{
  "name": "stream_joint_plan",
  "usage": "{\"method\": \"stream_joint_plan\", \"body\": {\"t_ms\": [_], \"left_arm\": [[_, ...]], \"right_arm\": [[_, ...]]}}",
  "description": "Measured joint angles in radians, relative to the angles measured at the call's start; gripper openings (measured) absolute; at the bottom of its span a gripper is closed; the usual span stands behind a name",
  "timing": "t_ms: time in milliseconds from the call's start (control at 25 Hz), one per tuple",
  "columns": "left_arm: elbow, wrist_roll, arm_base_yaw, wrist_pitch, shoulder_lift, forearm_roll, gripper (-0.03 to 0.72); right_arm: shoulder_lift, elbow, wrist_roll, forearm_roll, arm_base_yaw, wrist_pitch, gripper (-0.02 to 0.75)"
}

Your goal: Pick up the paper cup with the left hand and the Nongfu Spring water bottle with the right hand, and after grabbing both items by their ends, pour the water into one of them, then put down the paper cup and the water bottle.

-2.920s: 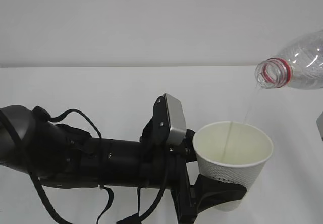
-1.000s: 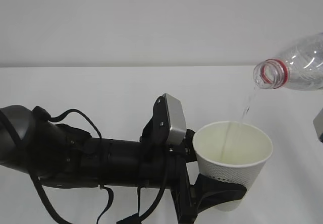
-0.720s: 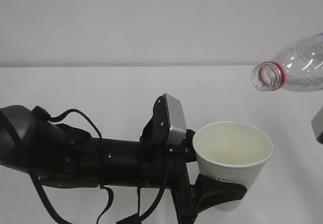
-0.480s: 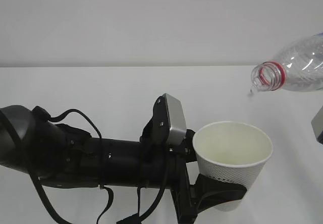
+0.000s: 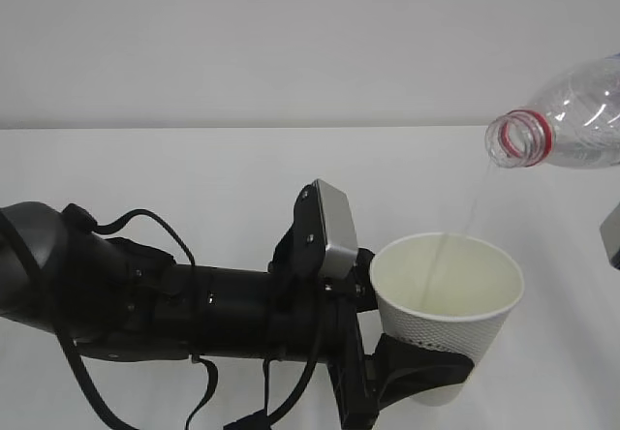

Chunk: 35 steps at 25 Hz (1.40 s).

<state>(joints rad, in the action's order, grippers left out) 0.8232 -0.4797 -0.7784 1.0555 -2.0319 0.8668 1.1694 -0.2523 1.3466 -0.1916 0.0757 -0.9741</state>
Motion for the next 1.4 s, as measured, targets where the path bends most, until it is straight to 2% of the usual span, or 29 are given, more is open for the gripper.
{"method": "stream_joint_plan", "body": {"t_ms": [1400], "left_arm": [[0.000, 0.000, 0.000, 0.000, 0.000, 0.000, 0.544]], "right_arm": [[0.000, -0.002, 0.000, 0.000, 0.000, -0.017, 0.387]]}}
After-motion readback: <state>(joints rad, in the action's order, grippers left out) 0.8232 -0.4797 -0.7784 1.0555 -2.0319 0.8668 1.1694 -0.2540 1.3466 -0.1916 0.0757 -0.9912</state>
